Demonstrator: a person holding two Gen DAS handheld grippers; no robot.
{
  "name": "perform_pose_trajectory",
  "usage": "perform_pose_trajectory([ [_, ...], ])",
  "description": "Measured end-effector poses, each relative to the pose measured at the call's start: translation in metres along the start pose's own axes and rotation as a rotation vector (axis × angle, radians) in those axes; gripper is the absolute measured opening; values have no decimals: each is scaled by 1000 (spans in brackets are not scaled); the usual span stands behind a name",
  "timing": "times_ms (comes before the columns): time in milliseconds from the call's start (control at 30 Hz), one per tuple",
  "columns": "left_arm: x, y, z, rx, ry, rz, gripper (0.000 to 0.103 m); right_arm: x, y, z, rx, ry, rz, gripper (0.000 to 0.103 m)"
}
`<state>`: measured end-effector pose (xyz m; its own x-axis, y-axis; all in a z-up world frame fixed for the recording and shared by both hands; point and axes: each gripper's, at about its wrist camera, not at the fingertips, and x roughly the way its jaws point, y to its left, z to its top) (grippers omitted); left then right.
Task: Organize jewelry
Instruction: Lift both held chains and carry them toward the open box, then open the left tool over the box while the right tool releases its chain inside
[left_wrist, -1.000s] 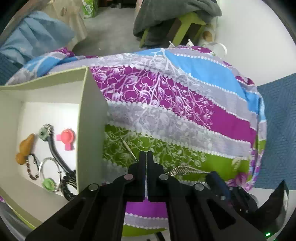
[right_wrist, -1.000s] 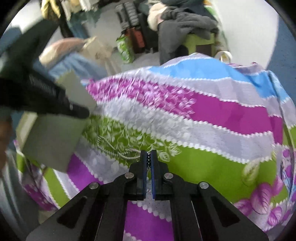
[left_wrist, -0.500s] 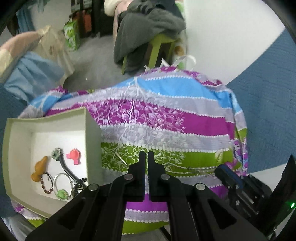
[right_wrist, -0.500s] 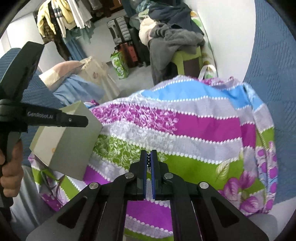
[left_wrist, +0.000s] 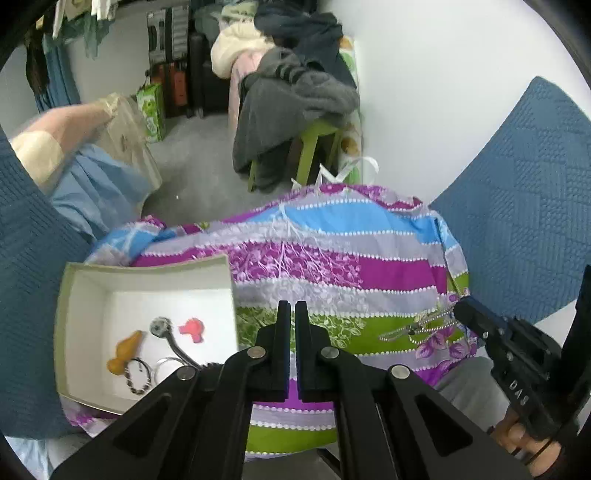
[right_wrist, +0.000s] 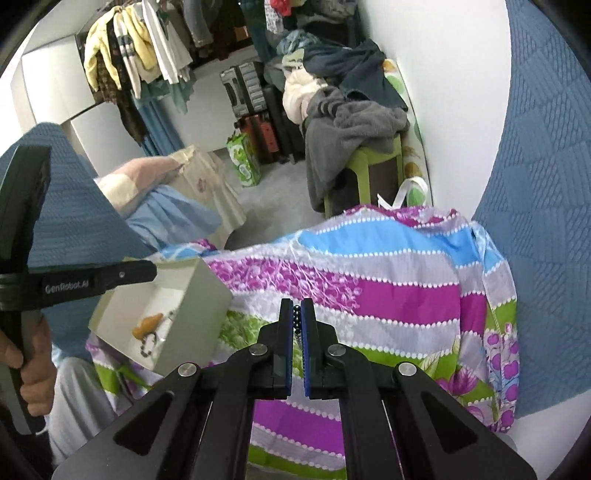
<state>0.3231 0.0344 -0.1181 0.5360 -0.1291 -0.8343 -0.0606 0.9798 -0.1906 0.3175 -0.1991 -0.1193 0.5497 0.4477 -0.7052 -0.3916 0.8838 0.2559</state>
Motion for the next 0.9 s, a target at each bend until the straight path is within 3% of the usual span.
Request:
perform_pose_trajectory([
  [333,-48,30,3,0,-71,68,2,-22,50,34,-91,-51,27,2],
  [733,-102,84,1,-39,-166,113,3,-26,123,69,-172,-84,123,2],
  [767,-106,88,1,-41,-174,122,16,-26,129,71,-177,-85,131,2],
  [800,-110,92,0,-42,-182,129,40,-25,136,74,-184,-86,142,2],
  [867,-123,100,-5,-36,-239,135,61,-24,147,77,-195,-88,155,2],
  [900,-129,102,-7,-31,-264,139,65,-22,152,79,-201,-89,161,2],
])
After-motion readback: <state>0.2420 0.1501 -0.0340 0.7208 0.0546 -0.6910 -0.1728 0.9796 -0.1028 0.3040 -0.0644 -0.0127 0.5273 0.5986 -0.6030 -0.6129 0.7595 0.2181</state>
